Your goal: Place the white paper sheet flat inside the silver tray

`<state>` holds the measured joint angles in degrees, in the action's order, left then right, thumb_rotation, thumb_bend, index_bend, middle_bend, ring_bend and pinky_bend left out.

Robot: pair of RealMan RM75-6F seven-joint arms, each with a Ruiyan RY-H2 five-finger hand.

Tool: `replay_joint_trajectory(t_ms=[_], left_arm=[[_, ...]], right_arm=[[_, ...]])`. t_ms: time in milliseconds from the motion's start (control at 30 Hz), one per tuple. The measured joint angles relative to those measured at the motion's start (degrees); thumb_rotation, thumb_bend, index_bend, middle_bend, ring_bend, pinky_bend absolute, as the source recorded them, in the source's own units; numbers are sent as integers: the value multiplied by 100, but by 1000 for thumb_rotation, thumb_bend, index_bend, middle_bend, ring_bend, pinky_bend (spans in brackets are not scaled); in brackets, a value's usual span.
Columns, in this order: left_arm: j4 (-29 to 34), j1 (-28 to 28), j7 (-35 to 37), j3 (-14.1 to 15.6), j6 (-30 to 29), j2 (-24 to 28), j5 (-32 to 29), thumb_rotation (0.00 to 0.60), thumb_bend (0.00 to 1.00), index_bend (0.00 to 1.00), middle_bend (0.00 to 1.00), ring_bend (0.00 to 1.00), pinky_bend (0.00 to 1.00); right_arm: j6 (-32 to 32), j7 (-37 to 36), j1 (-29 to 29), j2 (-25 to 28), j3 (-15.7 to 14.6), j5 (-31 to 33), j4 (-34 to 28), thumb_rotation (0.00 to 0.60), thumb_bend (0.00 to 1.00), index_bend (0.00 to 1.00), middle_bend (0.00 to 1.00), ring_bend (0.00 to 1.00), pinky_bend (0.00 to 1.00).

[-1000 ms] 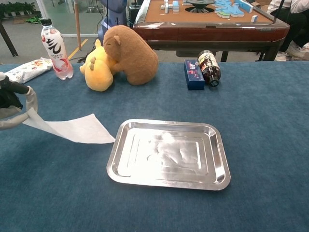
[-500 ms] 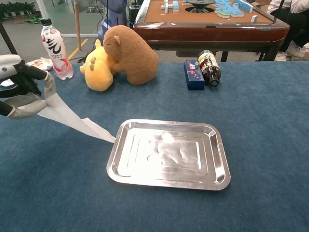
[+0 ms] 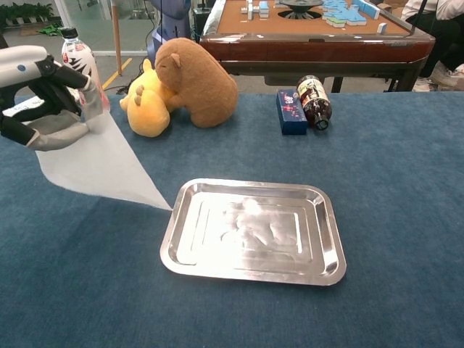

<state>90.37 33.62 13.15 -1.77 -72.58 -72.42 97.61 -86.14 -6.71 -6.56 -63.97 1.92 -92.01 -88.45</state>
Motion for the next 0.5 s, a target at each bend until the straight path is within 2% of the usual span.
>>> replay_joint_trajectory(t_ms=[67, 133, 233, 300, 367, 433, 500], left_arm=[[33, 11, -40, -20, 2, 3, -8, 600, 478, 665, 867, 718, 824], [60, 17, -121, -36, -4, -10, -11, 600, 460, 664, 774, 644, 756], [103, 26, -223, -67, -13, -61, -23, 600, 445, 663, 525, 459, 609], [130, 40, -262, -96, -14, -90, -37, 600, 441, 662, 324, 294, 483], [168, 59, -268, -119, -3, -103, -54, 600, 441, 662, 219, 192, 395], [210, 83, -298, -151, 22, -112, -83, 600, 441, 662, 152, 116, 314], [253, 109, -354, -190, 57, -123, -130, 600, 441, 662, 125, 77, 258]], right_arm=[[13, 5, -4, -3, 1, 9, 2, 600, 63, 496, 428, 344, 471], [17, 3, -5, -3, 0, 9, 3, 600, 63, 496, 429, 344, 471], [3, -6, -1, -2, 0, 4, 3, 600, 63, 496, 428, 344, 471], [-5, -10, 2, 0, 3, 3, 3, 600, 63, 496, 429, 344, 471], [-5, -13, 3, 3, 2, 4, 2, 600, 63, 496, 429, 344, 471], [-1, -17, 2, 3, 1, 4, 6, 600, 63, 496, 428, 344, 471], [4, -20, 0, 4, 0, 5, 7, 600, 64, 496, 429, 344, 471]])
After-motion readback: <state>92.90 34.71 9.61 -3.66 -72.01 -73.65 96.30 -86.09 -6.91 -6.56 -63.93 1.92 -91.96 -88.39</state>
